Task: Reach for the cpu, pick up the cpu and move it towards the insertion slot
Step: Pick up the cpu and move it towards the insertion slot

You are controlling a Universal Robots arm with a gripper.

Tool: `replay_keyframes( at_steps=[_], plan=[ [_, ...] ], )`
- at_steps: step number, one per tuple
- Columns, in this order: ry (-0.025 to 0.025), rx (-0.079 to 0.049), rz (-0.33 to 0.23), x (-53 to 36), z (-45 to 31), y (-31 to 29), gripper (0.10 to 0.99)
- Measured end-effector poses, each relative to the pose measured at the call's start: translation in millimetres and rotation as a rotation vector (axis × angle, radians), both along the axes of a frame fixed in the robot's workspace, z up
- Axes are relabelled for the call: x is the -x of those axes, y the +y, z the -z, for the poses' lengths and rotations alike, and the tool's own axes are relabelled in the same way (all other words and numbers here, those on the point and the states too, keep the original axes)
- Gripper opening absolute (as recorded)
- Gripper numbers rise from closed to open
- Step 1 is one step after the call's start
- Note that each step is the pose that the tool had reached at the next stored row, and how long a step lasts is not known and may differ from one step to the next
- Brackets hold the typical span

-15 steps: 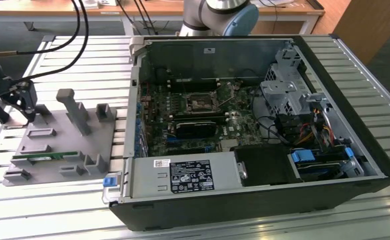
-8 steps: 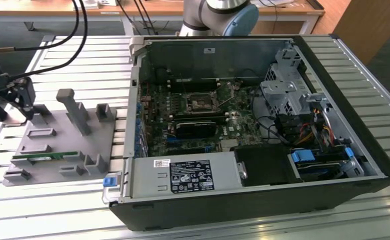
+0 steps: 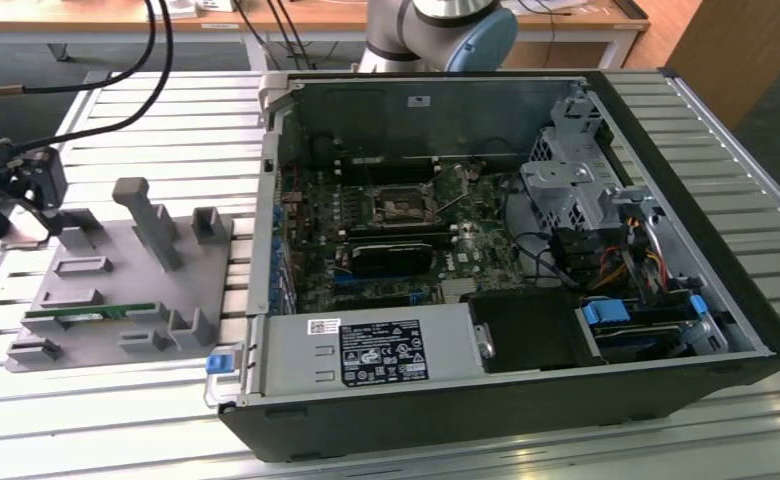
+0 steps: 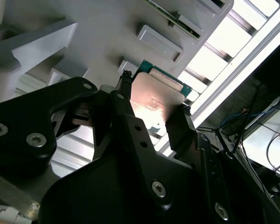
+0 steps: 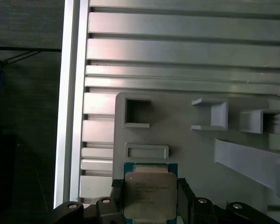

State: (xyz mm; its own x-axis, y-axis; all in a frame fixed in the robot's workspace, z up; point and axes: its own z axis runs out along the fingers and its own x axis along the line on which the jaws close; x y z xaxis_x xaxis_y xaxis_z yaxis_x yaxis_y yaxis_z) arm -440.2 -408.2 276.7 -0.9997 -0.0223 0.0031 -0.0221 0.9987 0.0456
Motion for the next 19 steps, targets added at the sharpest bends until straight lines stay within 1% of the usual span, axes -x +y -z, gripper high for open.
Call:
replay_keyframes(
  at_steps=[12,19],
  plan=[
    [0.0000,0.000,0.000,0.0,-9.9,0.8,0.541],
    [0.0000,0.000,0.000,0.0,-16.9,1.5,0.541]
  ],
)
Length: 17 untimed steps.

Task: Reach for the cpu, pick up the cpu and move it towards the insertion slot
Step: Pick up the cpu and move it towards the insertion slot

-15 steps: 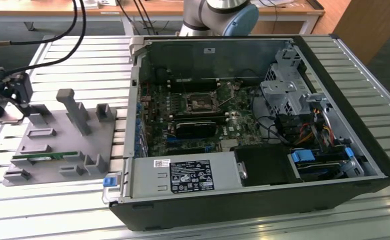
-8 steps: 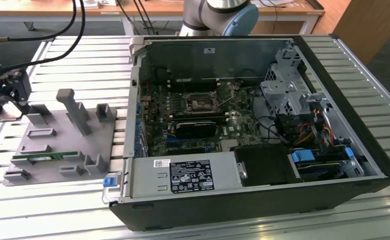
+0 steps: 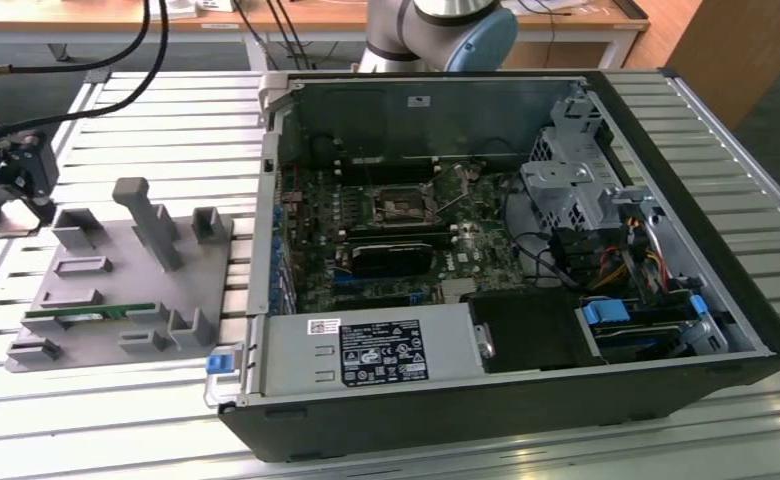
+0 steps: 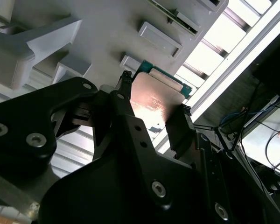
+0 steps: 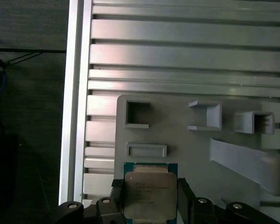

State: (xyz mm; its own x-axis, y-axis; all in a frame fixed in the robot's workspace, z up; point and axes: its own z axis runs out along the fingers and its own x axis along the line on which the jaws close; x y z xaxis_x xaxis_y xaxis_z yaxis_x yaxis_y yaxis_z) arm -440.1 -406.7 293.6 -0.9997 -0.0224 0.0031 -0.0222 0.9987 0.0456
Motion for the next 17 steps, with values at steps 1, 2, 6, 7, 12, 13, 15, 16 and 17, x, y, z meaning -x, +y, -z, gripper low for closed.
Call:
replay_keyframes(
  at_steps=[1,2,6,7,12,13,15,16,17],
  plan=[
    [0.0000,0.000,0.000,0.0,-1.1,0.1,0.541],
    [0.0000,0.000,0.000,0.0,-2.1,0.1,0.541],
    [0.0001,0.000,0.000,0.0,-5.6,0.4,0.541],
    [0.0001,0.000,0.000,0.0,-6.3,0.5,0.541],
    [0.0000,0.000,0.000,0.0,-10.8,0.5,0.541],
    [0.0001,0.000,0.000,0.0,-11.5,0.5,0.541],
    [0.0000,0.000,0.000,0.0,-13.0,0.5,0.541],
    [0.0000,0.000,0.000,0.0,-13.8,0.5,0.541],
    [0.0000,0.000,0.000,0.0,-14.5,0.5,0.541]
  ],
)
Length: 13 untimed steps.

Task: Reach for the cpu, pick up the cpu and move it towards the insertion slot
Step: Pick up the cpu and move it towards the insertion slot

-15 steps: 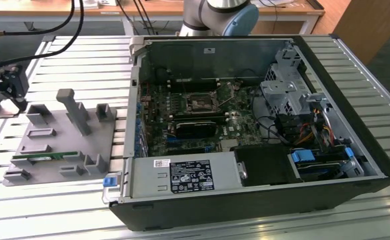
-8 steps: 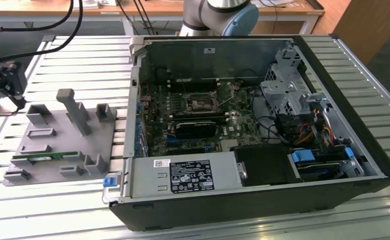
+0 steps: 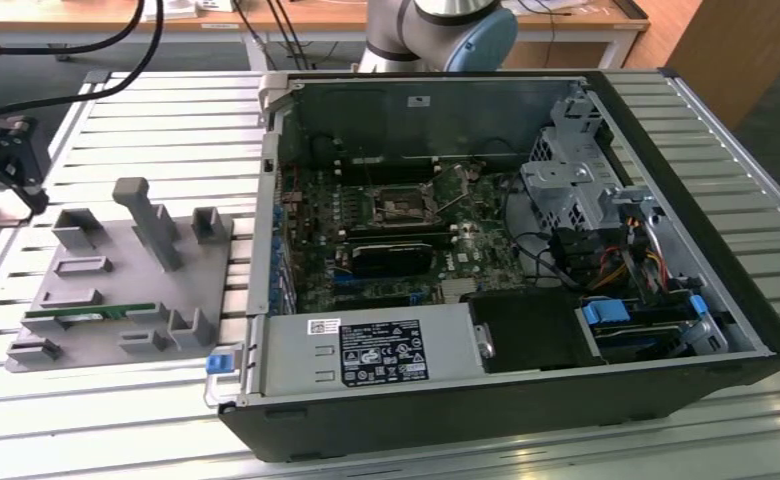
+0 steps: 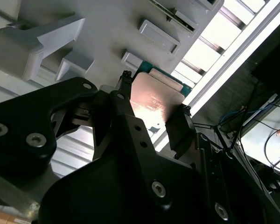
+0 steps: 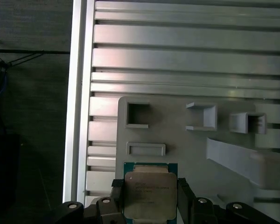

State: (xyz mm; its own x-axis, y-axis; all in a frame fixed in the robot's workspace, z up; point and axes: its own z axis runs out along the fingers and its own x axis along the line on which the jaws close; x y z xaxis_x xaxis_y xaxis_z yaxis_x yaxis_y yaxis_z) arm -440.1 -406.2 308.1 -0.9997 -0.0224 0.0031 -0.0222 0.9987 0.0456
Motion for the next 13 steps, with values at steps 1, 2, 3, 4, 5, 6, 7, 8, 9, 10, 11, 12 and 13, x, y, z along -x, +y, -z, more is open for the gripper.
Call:
replay_keyframes(
  at_steps=[1,2,3,4,5,6,7,8,9,10,11,12,13],
  plan=[
    [-0.0001,0.000,0.000,0.0,-0.4,0.0,0.541],
    [0.0000,0.000,0.000,0.0,-1.1,0.0,0.541],
    [0.0001,0.000,0.000,0.0,-1.9,0.0,0.541],
    [0.0000,0.000,0.000,0.0,-2.7,0.1,0.541],
    [0.0001,0.000,0.000,0.0,-3.6,0.1,0.541],
    [0.0000,0.000,0.000,0.0,-4.8,0.1,0.541],
    [0.0001,0.000,0.000,0.0,-6.1,0.1,0.541],
    [0.0001,0.000,0.000,0.0,-7.1,0.1,0.541],
    [0.0001,0.000,0.000,0.0,-7.9,0.2,0.541],
    [0.0001,0.000,0.000,0.0,-8.8,0.2,0.541],
    [0.0001,0.000,0.000,0.0,-9.7,0.3,0.541],
    [0.0000,0.000,0.000,0.0,-10.3,0.3,0.541],
    [0.0000,0.000,0.000,0.0,-10.8,0.3,0.541]
  ],
)
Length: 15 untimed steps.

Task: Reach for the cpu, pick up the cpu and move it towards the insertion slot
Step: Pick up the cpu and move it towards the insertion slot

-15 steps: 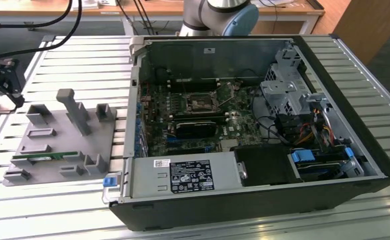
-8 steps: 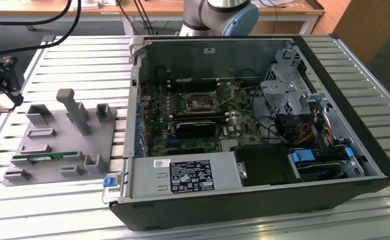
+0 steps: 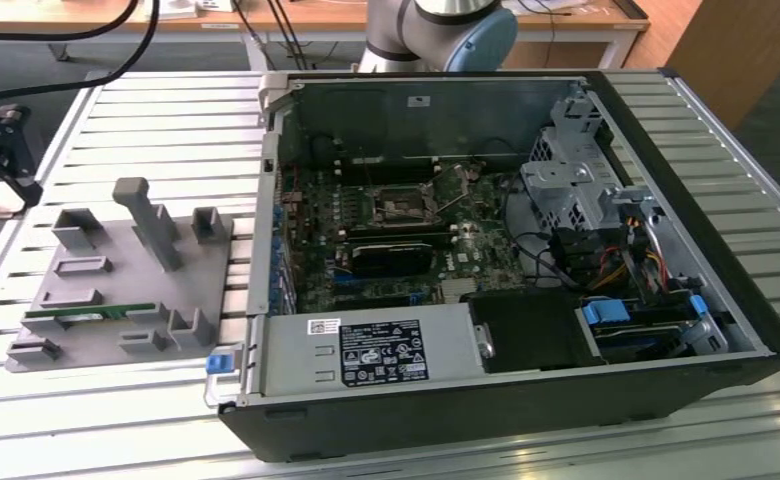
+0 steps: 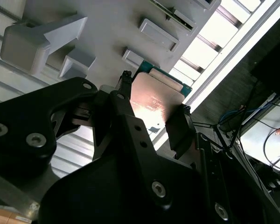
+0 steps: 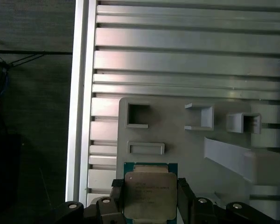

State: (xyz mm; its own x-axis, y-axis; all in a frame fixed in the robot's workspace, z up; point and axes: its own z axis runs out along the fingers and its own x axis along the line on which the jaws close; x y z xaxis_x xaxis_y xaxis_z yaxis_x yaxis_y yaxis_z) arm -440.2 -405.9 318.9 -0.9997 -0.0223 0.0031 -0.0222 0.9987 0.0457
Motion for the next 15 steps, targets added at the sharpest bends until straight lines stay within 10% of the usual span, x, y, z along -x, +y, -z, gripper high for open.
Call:
replay_keyframes(
  at_steps=[15],
  plan=[
    [0.0001,0.000,0.000,-0.1,-7.1,0.3,0.541]
  ],
)
